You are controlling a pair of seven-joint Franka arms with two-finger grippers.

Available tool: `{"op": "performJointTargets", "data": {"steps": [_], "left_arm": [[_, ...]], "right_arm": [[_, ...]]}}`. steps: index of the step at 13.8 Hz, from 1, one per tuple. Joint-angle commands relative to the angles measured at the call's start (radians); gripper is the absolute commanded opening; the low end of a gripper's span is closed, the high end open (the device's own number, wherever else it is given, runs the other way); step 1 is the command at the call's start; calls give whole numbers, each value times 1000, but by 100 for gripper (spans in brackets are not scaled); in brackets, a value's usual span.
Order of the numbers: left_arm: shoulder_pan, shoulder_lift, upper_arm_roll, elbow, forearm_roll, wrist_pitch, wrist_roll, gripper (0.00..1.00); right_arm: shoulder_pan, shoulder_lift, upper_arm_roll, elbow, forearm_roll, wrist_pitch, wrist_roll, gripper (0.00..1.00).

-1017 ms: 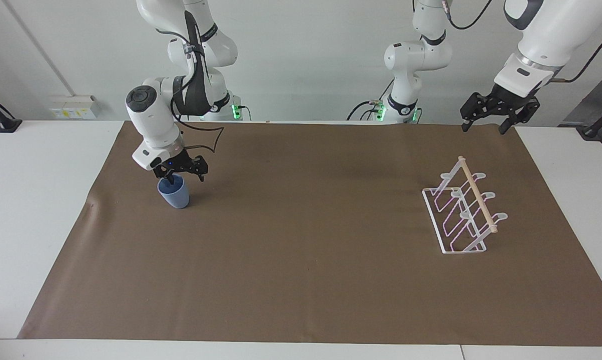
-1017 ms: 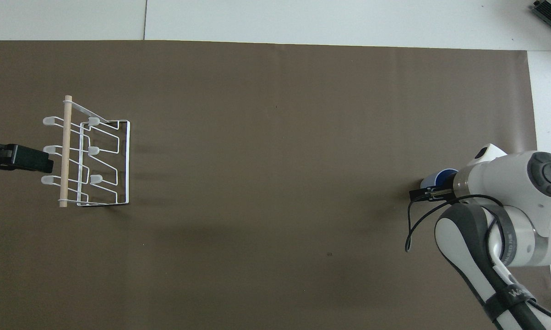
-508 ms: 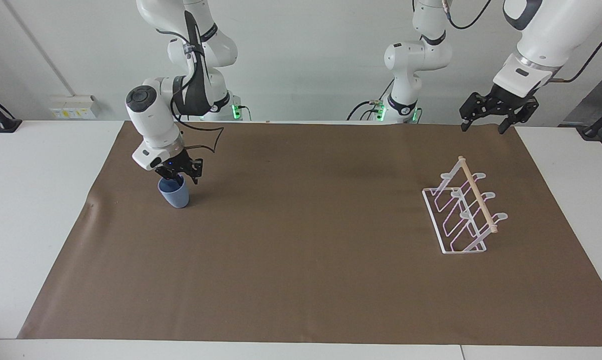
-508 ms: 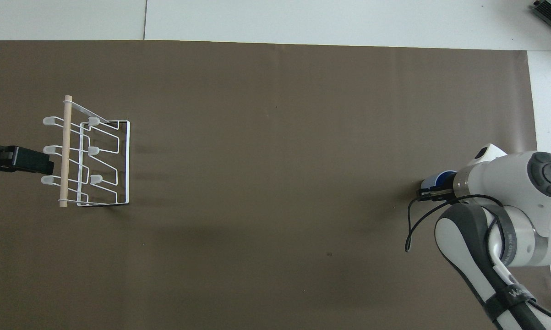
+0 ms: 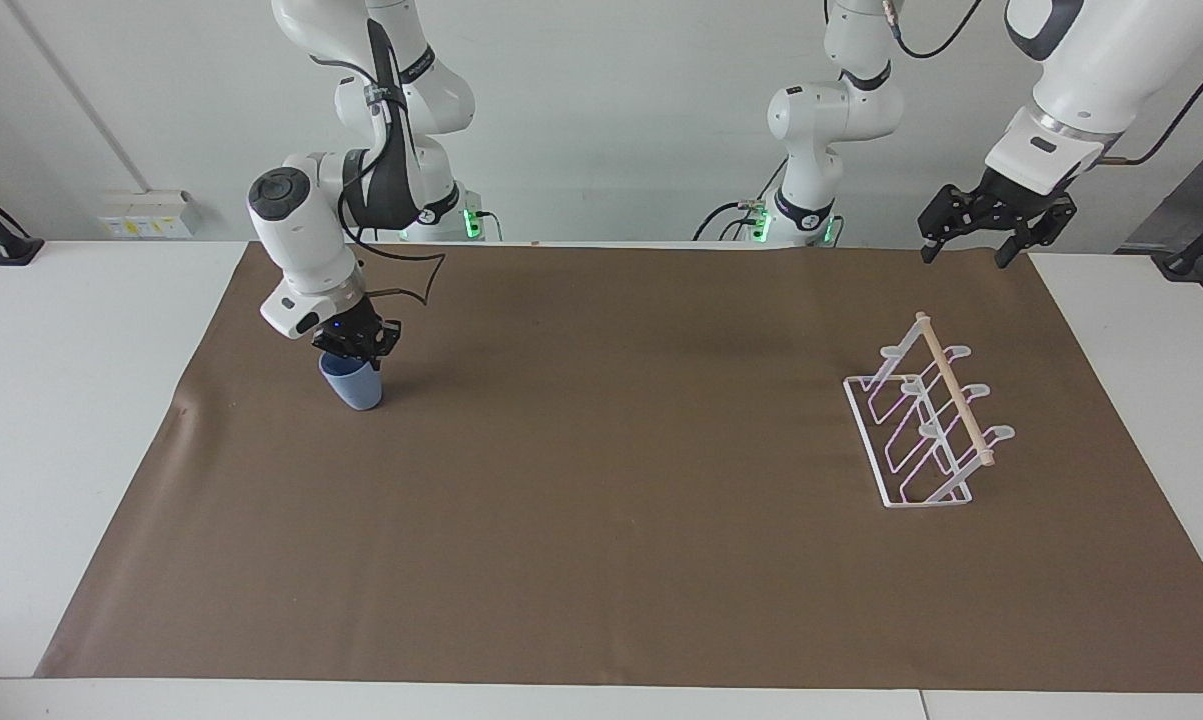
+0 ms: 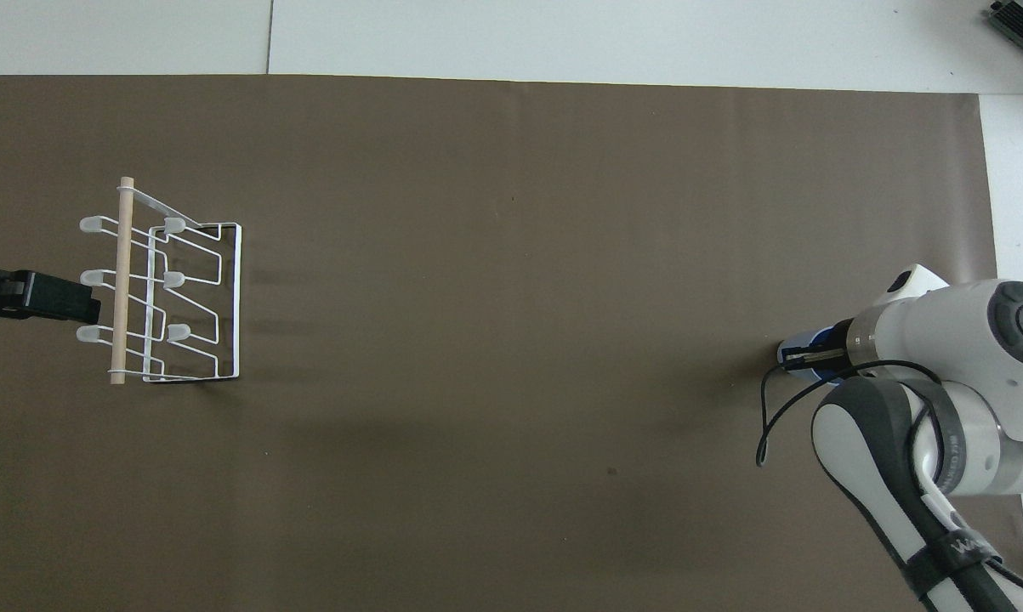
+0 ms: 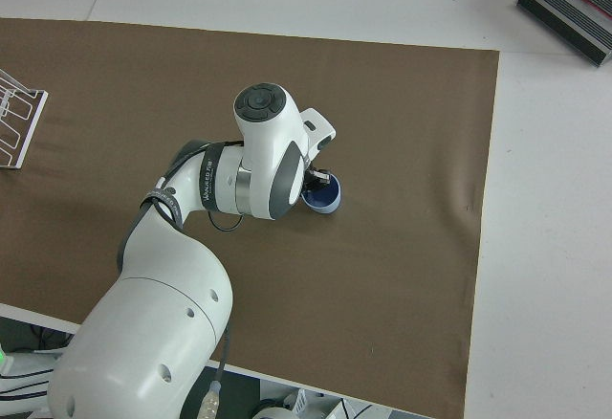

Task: Hang cup on cup holder
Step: 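Close the right gripper on the light-blue cup rim, then lift and tip the cup toward the rack while the left gripper approaches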

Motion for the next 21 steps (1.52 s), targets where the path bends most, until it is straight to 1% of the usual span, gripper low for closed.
{"op": "performJointTargets", "data": {"steps": [1, 5, 8, 12, 14, 16, 18, 20, 21], "left_arm": [[-6, -33, 8, -42, -12, 27, -11, 100], [-6, -33, 8, -42, -13, 27, -14, 100], [-6, -33, 8, -42, -13, 27, -34, 100], [-6, -33, 8, -42, -22, 29, -39, 100], [20, -32, 9, -40, -102, 39, -88, 100], [40, -32, 9, -39, -180, 55, -167, 100], [44, -30, 9, -39, -226, 61, -264, 100], [52, -30, 9, -40, -313, 73, -393, 100], [52, -30, 9, -40, -358, 85, -448, 100]], "right_arm": [[-1, -2, 2, -13, 18, 2, -21, 0], [-1, 2, 4, 8, 18, -3, -22, 0], [-3, 25, 27, 94, 24, -79, -22, 0], [-4, 26, 36, 190, 213, -165, -22, 0], [-4, 24, 36, 244, 291, -225, -24, 0], [-3, 24, 42, 307, 413, -283, -24, 0], [-4, 24, 68, 336, 524, -290, -24, 0], [-6, 22, 108, 375, 613, -320, -24, 0], [-6, 22, 119, 387, 683, -335, -22, 0]]}}
